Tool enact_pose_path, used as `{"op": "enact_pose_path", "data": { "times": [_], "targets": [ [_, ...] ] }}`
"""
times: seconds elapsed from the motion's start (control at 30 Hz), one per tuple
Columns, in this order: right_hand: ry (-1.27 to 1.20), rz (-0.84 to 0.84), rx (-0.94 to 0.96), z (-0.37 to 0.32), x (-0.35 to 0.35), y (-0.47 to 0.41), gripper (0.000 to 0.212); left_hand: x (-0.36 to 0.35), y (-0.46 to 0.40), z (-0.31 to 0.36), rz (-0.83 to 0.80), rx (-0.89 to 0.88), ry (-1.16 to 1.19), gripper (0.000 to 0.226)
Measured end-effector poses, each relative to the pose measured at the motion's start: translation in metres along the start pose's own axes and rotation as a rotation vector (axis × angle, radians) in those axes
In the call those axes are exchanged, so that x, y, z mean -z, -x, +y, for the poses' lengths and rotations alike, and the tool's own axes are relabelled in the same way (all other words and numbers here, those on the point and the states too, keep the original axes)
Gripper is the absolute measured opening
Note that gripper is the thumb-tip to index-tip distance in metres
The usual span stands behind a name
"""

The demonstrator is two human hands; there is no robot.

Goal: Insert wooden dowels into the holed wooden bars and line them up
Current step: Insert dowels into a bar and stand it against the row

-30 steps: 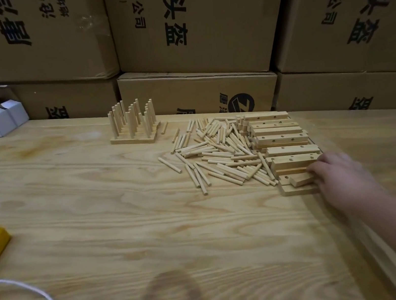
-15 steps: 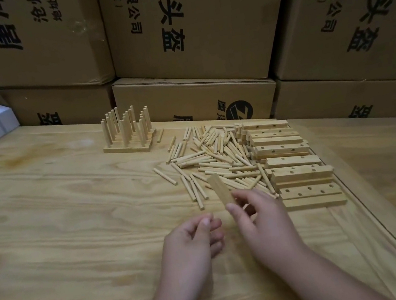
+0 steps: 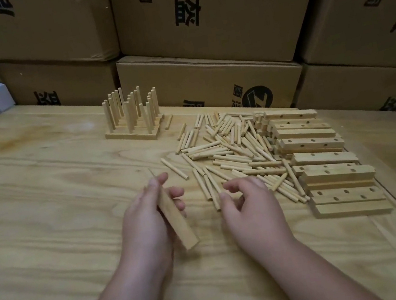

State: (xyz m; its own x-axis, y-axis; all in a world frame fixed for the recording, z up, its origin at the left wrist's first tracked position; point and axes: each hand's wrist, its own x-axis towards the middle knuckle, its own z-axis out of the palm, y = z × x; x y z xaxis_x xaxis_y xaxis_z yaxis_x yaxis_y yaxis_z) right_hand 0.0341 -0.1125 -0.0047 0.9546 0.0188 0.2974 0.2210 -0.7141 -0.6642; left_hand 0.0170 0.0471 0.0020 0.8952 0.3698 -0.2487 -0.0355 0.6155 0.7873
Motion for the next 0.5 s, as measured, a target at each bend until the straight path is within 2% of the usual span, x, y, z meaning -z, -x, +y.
{"op": "enact_pose_path", "data": {
  "times": [0.1,0.17,0.33,0.5],
  "targets": [
    [0.213,-0.086,-0.089,-0.004,-0.007,-0.021,0.036,0.000,-0.007,0.006,-0.062,0.080,0.209,0.039],
    [0.317,-0.128,-0.106,-0.011,-0.011,-0.033,0.041,-0.003,-0.005,0.004,-0.139,0.120,0.250,0.046],
    [0.443,-0.313,-0.244,-0.024,-0.009,-0.060,0.030,-0.004,0.001,-0.004,-0.244,0.180,0.188,0.054],
    [0.486,-0.438,-0.259,-0.029,0.000,-0.070,0.025,-0.004,0.002,-0.005,-0.264,0.200,0.145,0.049]
  ]
}}
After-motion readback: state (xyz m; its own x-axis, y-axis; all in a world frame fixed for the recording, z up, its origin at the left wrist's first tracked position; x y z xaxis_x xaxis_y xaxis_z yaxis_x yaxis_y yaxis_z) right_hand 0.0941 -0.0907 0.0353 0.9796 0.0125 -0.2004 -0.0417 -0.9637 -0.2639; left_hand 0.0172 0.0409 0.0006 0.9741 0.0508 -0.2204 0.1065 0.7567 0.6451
